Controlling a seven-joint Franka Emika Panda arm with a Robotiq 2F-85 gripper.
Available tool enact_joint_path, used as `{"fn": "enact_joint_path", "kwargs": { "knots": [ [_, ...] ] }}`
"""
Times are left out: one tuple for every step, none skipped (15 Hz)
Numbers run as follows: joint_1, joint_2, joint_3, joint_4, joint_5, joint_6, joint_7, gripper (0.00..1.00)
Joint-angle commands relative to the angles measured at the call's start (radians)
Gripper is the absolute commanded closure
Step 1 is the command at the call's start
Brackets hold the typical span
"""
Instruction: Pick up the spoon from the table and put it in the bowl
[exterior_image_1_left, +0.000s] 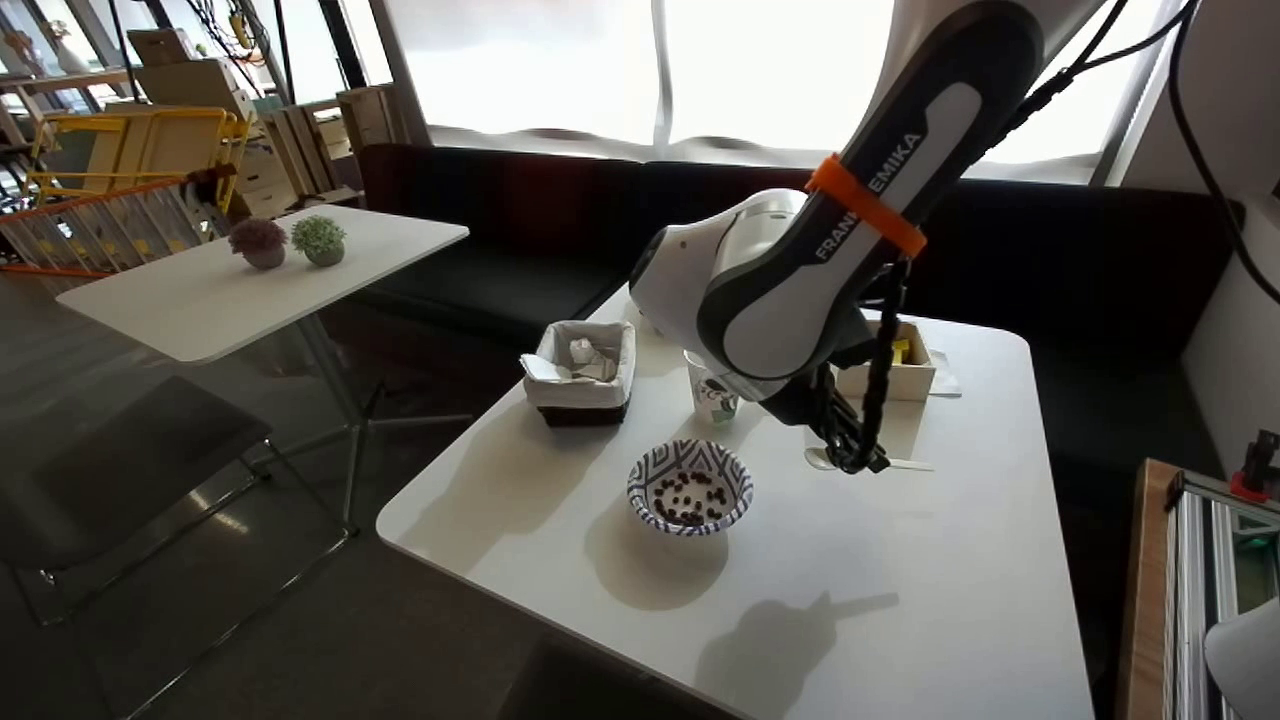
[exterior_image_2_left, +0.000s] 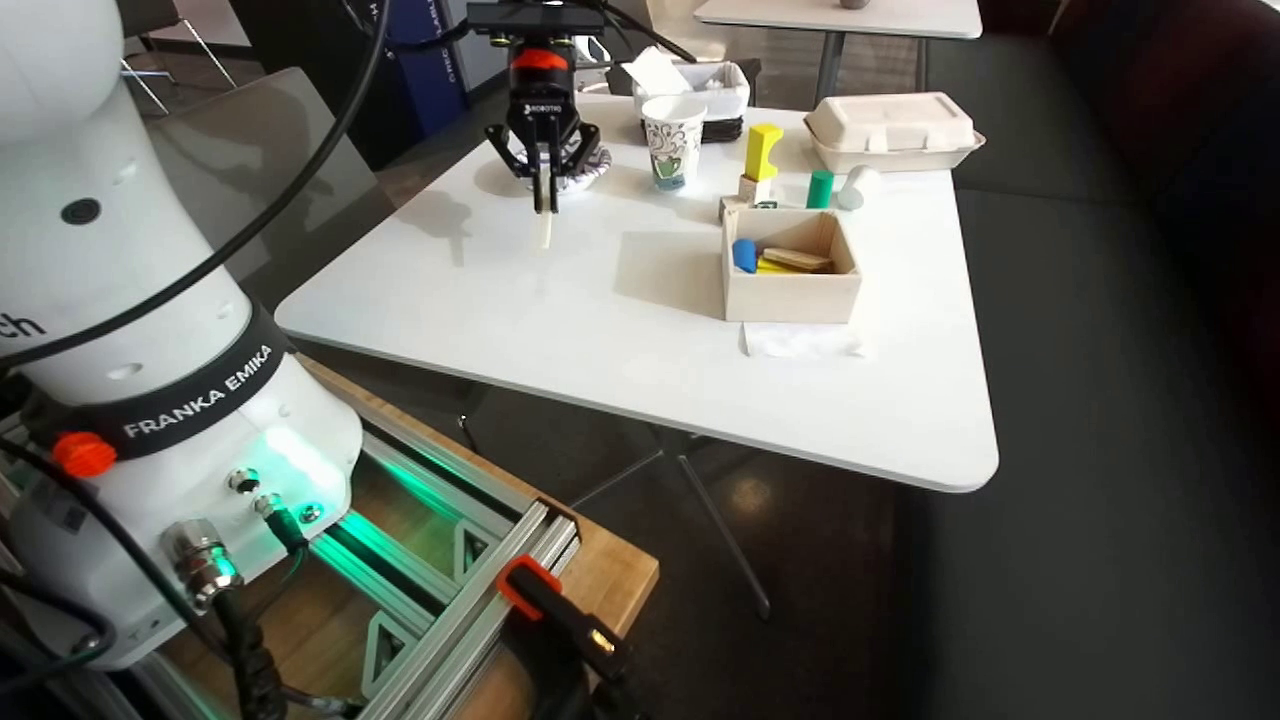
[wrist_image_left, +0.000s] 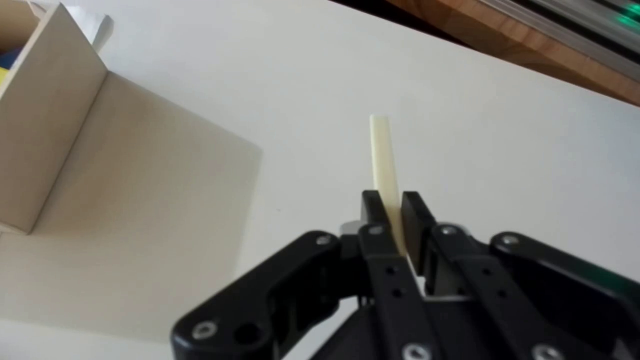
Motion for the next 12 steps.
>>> {"fn": "enact_joint_path", "kwargs": {
  "knots": [
    [0.021,0.012,0.011,0.029,-0.012,-0.005,0.002,0.97],
    [0.031,0.018,0.019,0.046,-0.017,-0.005,0.002,0.97],
    [0.043,0.028,0.023,0.069,-0.03,-0.01,0.005,0.97],
    [0.052,0.034,0.029,0.088,-0.035,-0.014,0.001,0.97],
    [0.063,0.048,0.033,0.119,-0.042,-0.027,0.0,0.97],
    [0.076,0.056,0.037,0.143,-0.052,-0.037,0.0,0.97],
    [0.089,0.069,0.04,0.172,-0.064,-0.05,0.0,0.97],
    [0.102,0.082,0.041,0.205,-0.08,-0.065,0.001,0.97],
    [0.113,0.094,0.042,0.234,-0.091,-0.079,-0.001,0.97],
    [0.123,0.112,0.04,0.271,-0.105,-0.099,-0.003,0.97],
    [0.131,0.127,0.04,0.299,-0.114,-0.115,-0.009,0.97],
    [0.139,0.147,0.04,0.331,-0.124,-0.133,-0.011,0.97]
  ]
}}
